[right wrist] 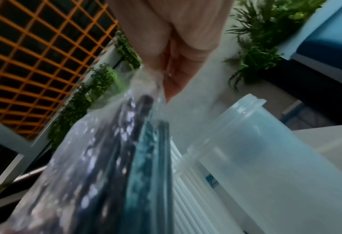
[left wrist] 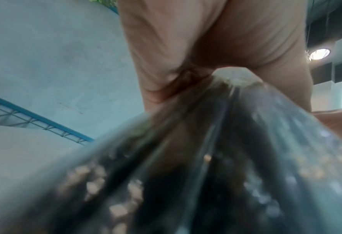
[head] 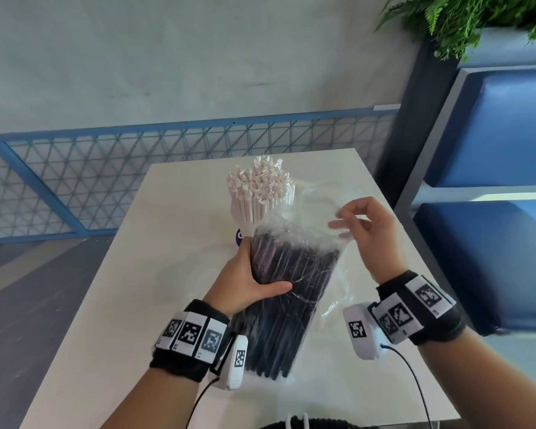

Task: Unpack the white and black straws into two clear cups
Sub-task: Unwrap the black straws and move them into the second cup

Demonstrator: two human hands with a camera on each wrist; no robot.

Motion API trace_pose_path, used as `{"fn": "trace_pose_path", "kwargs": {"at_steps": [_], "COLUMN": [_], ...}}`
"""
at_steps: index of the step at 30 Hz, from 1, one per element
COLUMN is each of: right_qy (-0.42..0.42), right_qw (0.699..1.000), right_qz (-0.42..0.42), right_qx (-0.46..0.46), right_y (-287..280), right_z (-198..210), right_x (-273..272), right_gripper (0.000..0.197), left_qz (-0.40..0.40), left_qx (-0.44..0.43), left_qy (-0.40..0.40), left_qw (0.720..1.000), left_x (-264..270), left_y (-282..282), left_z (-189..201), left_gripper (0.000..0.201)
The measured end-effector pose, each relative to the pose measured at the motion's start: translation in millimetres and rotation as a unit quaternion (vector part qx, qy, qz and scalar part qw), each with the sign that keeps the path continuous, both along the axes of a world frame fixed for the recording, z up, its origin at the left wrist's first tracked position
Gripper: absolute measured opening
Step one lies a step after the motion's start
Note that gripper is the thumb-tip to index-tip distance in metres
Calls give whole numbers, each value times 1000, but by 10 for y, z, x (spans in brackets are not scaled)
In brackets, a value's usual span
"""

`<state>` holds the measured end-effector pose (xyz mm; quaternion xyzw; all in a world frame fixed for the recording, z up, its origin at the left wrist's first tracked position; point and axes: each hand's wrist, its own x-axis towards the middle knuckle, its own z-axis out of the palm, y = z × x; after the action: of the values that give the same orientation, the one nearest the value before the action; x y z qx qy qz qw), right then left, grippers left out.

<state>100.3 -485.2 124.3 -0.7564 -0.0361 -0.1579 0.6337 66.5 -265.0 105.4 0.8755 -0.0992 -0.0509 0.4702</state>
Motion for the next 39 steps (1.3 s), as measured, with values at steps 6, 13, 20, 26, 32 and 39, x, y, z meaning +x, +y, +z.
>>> {"fn": "trace_pose_path", "kwargs": {"at_steps": [6, 13, 20, 26, 32, 39], "right_qy": [-257, -185, -40, -5, -27, -26], "right_qw": [943, 919, 903, 829, 873, 946], "right_qz": [-57, 46, 175, 208, 162, 85], "right_qx": [-205, -345, -390, -519, -460, -311], "right_y": [135, 285, 232, 359, 503, 445], "right_z": [176, 429, 766, 648, 417, 365], "right_x": [-109, -62, 117, 149, 184, 248], "right_gripper": [10, 26, 22, 44, 19, 16], "left_qz": [33, 60, 101, 123, 125, 142], "left_qx": [-8, -43, -63, -32, -30, -15], "left_qy": [-27, -77, -101, -98, -77, -83], "left_qw": [999, 994, 988, 987, 989, 986], "left_x": [37, 73, 111, 141, 147, 152], "left_y": [9, -48, -98, -85, -81, -100], "left_z": [61, 161, -79, -282, -307, -329], "left_gripper": [74, 76, 81, 86, 88, 87]}}
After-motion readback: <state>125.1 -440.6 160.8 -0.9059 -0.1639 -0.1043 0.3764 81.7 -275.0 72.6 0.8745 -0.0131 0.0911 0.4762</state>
